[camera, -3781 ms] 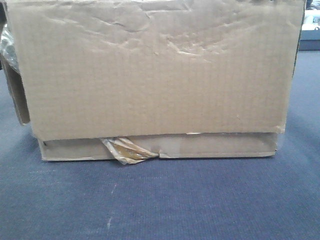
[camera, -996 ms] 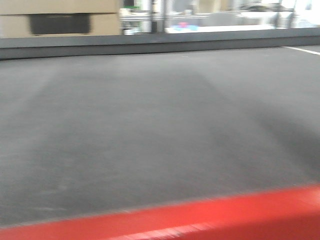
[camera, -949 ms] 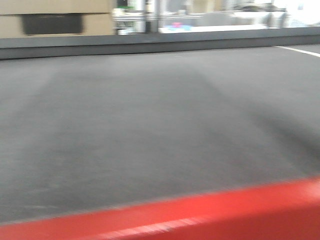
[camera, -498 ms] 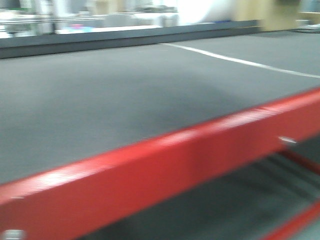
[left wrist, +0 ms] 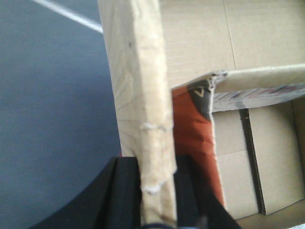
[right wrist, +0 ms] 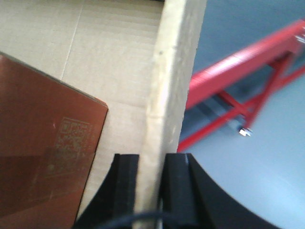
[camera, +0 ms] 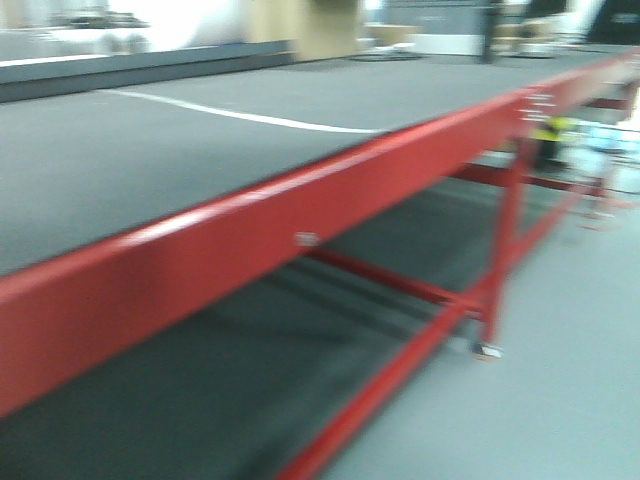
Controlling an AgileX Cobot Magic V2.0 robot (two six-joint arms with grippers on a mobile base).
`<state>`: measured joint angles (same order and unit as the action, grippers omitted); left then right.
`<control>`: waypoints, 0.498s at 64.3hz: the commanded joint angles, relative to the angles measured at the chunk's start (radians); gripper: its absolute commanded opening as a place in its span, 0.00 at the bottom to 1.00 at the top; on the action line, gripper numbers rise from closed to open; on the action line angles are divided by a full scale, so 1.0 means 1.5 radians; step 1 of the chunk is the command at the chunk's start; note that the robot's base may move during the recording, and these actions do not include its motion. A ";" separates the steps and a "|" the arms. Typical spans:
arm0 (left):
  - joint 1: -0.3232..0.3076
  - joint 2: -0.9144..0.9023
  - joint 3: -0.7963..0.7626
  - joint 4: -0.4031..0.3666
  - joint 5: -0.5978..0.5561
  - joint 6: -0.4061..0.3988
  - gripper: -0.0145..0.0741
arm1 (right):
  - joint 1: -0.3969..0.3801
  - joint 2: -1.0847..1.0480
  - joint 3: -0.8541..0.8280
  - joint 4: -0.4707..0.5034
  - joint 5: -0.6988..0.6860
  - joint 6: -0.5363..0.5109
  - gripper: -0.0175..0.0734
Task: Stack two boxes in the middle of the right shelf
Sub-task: 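Drive away from the table carrying the boxes in both grippers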
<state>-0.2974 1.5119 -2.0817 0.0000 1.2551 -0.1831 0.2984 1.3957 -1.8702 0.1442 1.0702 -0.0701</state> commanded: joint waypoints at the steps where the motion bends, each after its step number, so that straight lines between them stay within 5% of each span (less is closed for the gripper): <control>1: -0.004 -0.006 -0.008 -0.022 -0.034 -0.002 0.04 | -0.005 -0.005 -0.006 -0.009 -0.031 -0.004 0.02; 32: -0.004 -0.006 -0.008 -0.022 -0.034 -0.002 0.04 | -0.005 -0.005 -0.006 -0.009 -0.031 -0.004 0.02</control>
<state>-0.2974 1.5119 -2.0817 -0.0062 1.2551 -0.1831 0.2984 1.3957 -1.8702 0.1442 1.0702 -0.0701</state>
